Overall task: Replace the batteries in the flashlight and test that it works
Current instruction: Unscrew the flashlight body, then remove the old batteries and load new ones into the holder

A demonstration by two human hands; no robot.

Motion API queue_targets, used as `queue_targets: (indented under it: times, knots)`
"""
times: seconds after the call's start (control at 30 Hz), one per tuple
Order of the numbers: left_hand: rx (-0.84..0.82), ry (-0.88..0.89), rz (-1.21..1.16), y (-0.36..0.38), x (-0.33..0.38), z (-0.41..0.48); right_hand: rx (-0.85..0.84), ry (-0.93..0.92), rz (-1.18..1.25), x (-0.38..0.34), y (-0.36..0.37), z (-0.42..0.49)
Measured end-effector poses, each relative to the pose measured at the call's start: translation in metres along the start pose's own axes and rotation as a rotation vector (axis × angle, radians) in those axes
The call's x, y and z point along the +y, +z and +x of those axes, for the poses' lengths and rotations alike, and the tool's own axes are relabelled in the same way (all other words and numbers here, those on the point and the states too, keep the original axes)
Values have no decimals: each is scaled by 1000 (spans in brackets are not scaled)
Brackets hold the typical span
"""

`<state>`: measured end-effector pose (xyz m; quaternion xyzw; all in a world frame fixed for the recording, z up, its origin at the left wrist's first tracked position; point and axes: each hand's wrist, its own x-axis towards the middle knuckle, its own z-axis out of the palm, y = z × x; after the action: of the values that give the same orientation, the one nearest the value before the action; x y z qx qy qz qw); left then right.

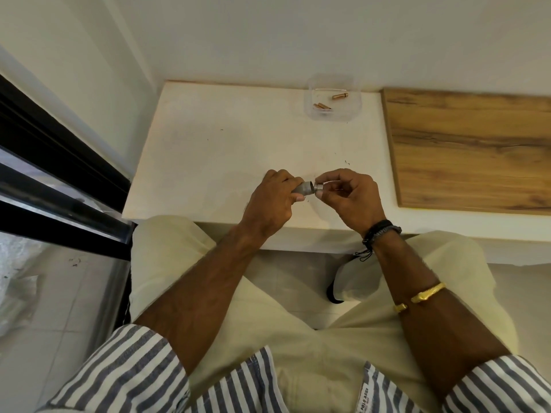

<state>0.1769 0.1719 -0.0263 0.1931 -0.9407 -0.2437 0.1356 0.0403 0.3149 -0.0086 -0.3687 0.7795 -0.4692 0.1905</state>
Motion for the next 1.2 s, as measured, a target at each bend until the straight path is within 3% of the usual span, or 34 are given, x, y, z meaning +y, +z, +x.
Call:
queue_targets:
  times: [0.13,0.3,0.47,0.63,0.93,1.03,1.2]
  knots:
    - [5,-52,-32,0,-1,1,60,75,94,5,0,2]
    - [67,-84,-141,-1,2,0,262,215,141,19,0,10]
    - [121,-75,-174,-3,2,-2,425,239,16,37,2,19]
    - [132,-60,-174,-1,-1,-5,438,292,-225,53,7,25]
    - [69,-23,-46,-6,1,-1,478,331,-251,50,10,21]
    - [41,36,135,-10,3,3,492,274,-104,38,13,17]
    - [0,142,348,-16,9,9,35,484,596,9,21,5]
